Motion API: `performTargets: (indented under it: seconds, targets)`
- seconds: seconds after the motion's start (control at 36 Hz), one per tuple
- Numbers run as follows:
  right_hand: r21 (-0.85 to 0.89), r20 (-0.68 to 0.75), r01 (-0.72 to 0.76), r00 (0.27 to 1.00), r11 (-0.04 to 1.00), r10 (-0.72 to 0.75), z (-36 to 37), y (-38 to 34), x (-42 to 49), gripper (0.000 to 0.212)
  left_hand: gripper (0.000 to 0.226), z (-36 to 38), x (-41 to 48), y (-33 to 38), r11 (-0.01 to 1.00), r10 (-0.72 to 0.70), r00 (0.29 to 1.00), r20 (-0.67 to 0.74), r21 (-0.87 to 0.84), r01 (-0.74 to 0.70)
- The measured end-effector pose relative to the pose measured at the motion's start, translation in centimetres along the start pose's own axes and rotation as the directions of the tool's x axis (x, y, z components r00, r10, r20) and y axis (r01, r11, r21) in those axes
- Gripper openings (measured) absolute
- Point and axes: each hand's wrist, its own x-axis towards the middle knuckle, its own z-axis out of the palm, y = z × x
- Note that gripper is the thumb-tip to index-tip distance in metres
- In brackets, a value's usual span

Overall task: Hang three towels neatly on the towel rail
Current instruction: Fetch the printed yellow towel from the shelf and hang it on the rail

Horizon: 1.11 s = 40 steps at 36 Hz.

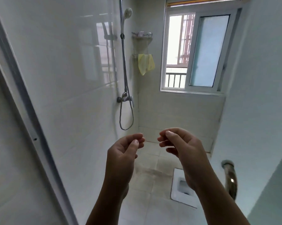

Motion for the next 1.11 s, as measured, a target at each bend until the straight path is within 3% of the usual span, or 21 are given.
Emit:
performTargets:
  seconds: [0.28, 0.53, 0.81, 1.11]
  targets:
    - [0.047, -0.062, 0.027, 0.998, 0.999, -0.024, 9.8, 1.1, 7.1, 0.021, 0.026, -7.2, 10.4, -0.9, 0.998, 0.068, 0.993, 0.093, -0.025, -0.066]
    - [0.030, -0.163, 0.021, 0.987, 0.999, -0.016, 13.2, 3.1, 11.7, 0.022, 0.025, -9.3, 17.5, -2.6, 0.996, 0.083, 0.982, 0.170, -0.055, -0.074]
    - [0.021, -0.218, -0.016, 0.976, 1.000, 0.020, 12.2, 6.7, 18.3, 0.021, 0.028, -6.6, 24.3, -6.0, 0.995, 0.053, 0.975, 0.214, -0.094, -0.034]
    - [0.011, -0.281, 0.015, 0.960, 1.000, -0.011, 6.7, 10.1, 31.1, 0.022, 0.028, 2.0, 36.2, -8.7, 0.984, 0.114, 0.970, 0.216, -0.160, -0.080]
